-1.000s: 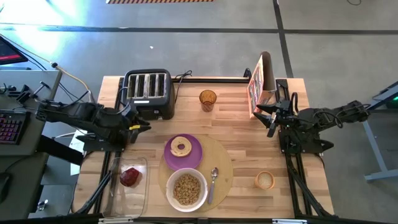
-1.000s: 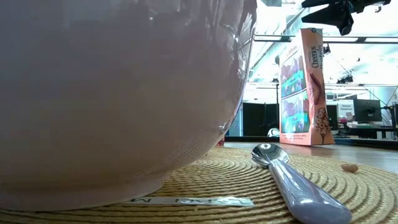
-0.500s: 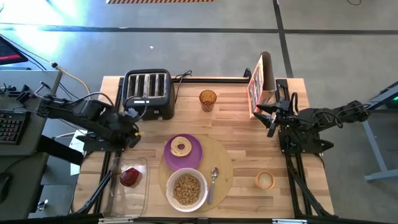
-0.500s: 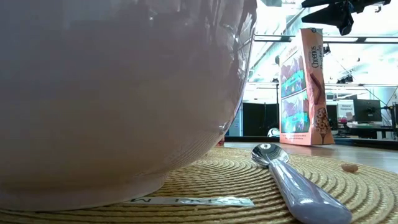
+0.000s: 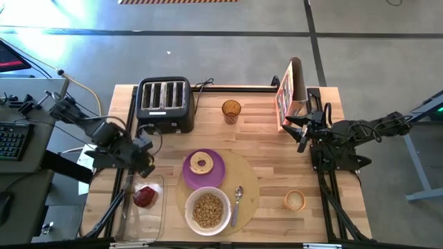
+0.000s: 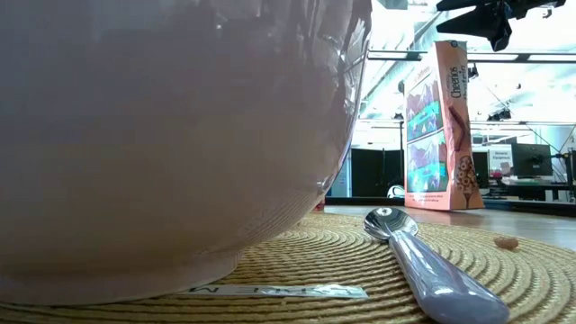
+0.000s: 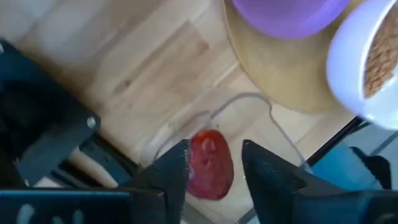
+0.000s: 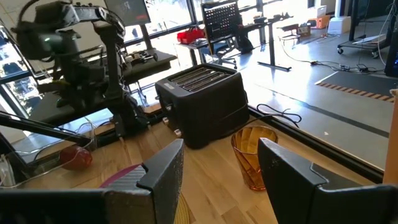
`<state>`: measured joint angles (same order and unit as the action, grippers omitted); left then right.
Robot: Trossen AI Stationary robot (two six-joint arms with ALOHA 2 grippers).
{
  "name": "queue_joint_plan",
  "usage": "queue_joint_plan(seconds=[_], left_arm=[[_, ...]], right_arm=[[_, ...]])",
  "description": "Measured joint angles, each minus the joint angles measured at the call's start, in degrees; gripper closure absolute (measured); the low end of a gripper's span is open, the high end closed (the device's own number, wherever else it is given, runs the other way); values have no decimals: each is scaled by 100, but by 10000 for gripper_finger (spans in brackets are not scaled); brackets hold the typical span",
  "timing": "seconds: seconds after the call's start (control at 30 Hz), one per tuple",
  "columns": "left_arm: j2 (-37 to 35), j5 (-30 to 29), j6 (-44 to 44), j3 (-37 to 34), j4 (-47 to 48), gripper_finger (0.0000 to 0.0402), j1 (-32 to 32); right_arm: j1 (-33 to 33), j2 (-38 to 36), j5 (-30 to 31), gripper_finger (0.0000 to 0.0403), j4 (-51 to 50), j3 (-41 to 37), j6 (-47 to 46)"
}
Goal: Arrange a breakfast setting
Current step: Put the apple from the transparent bin onto the purple plate
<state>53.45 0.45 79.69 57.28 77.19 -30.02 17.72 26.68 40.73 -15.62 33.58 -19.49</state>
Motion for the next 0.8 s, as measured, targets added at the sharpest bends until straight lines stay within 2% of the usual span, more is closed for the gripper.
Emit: queue_joint_plan(seconds=[0.27,0.4,0.6,0.8], left_arm=[[523,-266,1605,0,-122,155,-1408],[805,-375,2189,0,-331,109,-1899],[1228,-383,2827,0,-607,69,-2347],[1684,-373,3284,0,-784,55,-2629]], right_arm=[[0,0,-2,214,0,0,0],[2,0,0,214,0,0,0],[0,0,-1,214,0,0,2],[0,-2,0,214,0,0,0]])
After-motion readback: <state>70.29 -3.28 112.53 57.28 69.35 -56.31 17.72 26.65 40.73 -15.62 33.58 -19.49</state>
